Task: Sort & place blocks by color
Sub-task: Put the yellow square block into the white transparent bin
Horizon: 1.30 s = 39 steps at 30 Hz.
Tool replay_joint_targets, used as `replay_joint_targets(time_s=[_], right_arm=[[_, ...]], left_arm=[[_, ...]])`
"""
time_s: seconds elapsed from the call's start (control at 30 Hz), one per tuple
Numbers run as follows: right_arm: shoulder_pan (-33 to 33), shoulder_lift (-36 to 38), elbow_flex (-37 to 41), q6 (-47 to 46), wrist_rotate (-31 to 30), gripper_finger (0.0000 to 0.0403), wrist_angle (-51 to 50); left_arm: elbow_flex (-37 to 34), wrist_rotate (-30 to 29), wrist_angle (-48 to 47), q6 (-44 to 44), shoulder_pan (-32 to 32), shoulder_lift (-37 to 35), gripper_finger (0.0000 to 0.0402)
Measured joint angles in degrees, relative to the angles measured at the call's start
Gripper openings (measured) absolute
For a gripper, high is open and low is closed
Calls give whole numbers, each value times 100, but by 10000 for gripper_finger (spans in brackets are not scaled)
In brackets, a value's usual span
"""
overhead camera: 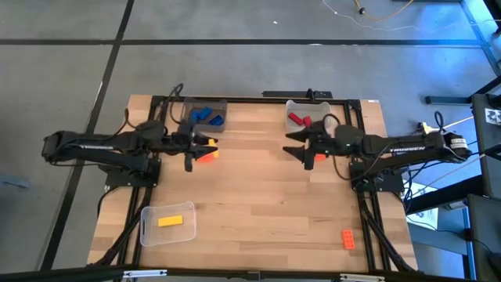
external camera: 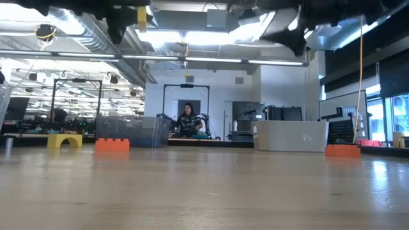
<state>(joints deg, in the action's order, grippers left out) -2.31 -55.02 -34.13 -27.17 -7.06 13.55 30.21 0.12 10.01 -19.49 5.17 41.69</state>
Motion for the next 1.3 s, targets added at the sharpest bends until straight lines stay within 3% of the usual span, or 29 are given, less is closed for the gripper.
replay_joint_targets(time_s=[0.1,0.17,0.63,0.73,0.93,1.13,1.3], right_arm=[[0,53,188,297,1,329,1223],[0,48,223,454,3,329,1517],[0,44,225,473,16,329,1492],[0,44,225,473,16,329,1491],[0,44,225,472,16,329,1470],[0,42,225,471,16,329,1359],[0,42,225,476,16,329,1346]], left_arm=[[-4,31,54,0,-32,-137,118],[-4,55,200,9,-37,-145,118],[-4,61,337,11,-37,-122,118],[14,280,239,11,-140,-122,118],[712,370,-2013,-361,-1072,140,118],[1832,33,-4751,-1360,-2643,852,118],[2214,-3,-5807,-2523,-3984,1521,118]])
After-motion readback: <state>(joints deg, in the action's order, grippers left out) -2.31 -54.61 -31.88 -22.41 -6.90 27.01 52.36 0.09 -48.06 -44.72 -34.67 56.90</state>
